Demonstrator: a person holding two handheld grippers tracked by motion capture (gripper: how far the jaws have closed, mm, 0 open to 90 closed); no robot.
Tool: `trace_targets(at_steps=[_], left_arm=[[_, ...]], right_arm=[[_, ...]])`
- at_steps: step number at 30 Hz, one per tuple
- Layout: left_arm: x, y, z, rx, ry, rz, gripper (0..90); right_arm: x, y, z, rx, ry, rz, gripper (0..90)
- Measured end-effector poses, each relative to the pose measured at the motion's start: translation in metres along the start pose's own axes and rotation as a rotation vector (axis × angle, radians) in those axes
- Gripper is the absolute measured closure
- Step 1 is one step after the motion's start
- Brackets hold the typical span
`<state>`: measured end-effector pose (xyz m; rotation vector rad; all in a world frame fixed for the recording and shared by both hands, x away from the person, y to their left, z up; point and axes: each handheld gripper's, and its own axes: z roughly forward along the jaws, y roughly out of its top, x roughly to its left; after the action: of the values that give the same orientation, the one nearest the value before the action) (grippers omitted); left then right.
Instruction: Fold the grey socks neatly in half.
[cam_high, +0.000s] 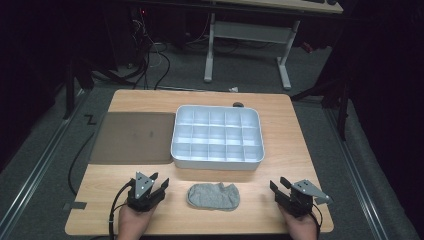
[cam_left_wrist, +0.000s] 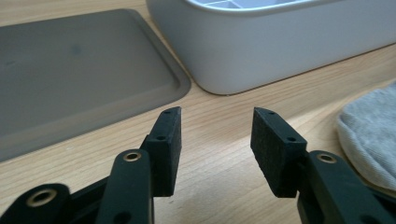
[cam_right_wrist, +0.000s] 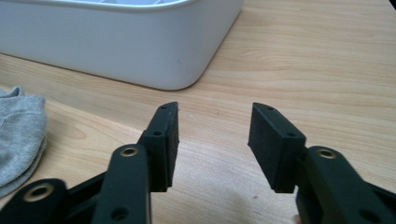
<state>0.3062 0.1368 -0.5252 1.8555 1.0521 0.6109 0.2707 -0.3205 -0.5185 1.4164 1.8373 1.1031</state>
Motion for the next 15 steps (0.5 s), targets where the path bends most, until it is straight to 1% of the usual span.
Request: trace_targets(at_steps=[1, 3, 5, 6, 8, 9, 10, 12, 13, 14, 15], left_arm=[[0.000, 0.000, 0.000, 0.000, 0.000, 0.000, 52.6], [-0.001, -0.001, 0.002, 0.009, -0.016, 0.003, 51.7], [-0.001, -0.001, 0.003, 0.014, -0.021, -0.009, 50.5], [-0.001, -0.002, 0.003, 0.017, -0.032, -0.020, 50.5], [-0.001, -0.001, 0.003, 0.020, -0.040, -0.019, 50.1], [-0.001, -0.001, 0.003, 0.020, -0.040, -0.019, 49.7], [-0.001, -0.001, 0.003, 0.019, -0.044, -0.025, 49.5], [0.000, -0.001, 0.003, 0.021, -0.049, -0.036, 49.4], [0.000, -0.001, 0.003, 0.021, -0.049, -0.036, 48.4], [0.000, -0.001, 0.003, 0.021, -0.049, -0.036, 48.1], [0.000, -0.001, 0.003, 0.019, -0.048, -0.038, 48.1]], right_arm=[[0.000, 0.000, 0.000, 0.000, 0.000, 0.000, 51.0], [0.002, 0.000, 0.001, -0.008, 0.009, -0.006, 50.1], [0.004, 0.002, 0.001, -0.014, 0.019, -0.015, 50.2], [0.007, 0.004, 0.002, -0.012, 0.020, -0.031, 51.1], [0.009, 0.005, 0.005, -0.003, 0.044, -0.043, 53.6], [0.009, 0.005, 0.005, -0.003, 0.044, -0.043, 53.6], [0.011, 0.007, 0.009, 0.019, 0.066, -0.043, 55.6], [0.011, 0.007, 0.011, 0.025, 0.071, -0.041, 56.0], [0.012, 0.008, 0.016, 0.042, 0.079, -0.042, 56.1], [0.012, 0.008, 0.016, 0.042, 0.079, -0.042, 56.1], [0.014, 0.008, 0.018, 0.041, 0.068, -0.044, 55.2]])
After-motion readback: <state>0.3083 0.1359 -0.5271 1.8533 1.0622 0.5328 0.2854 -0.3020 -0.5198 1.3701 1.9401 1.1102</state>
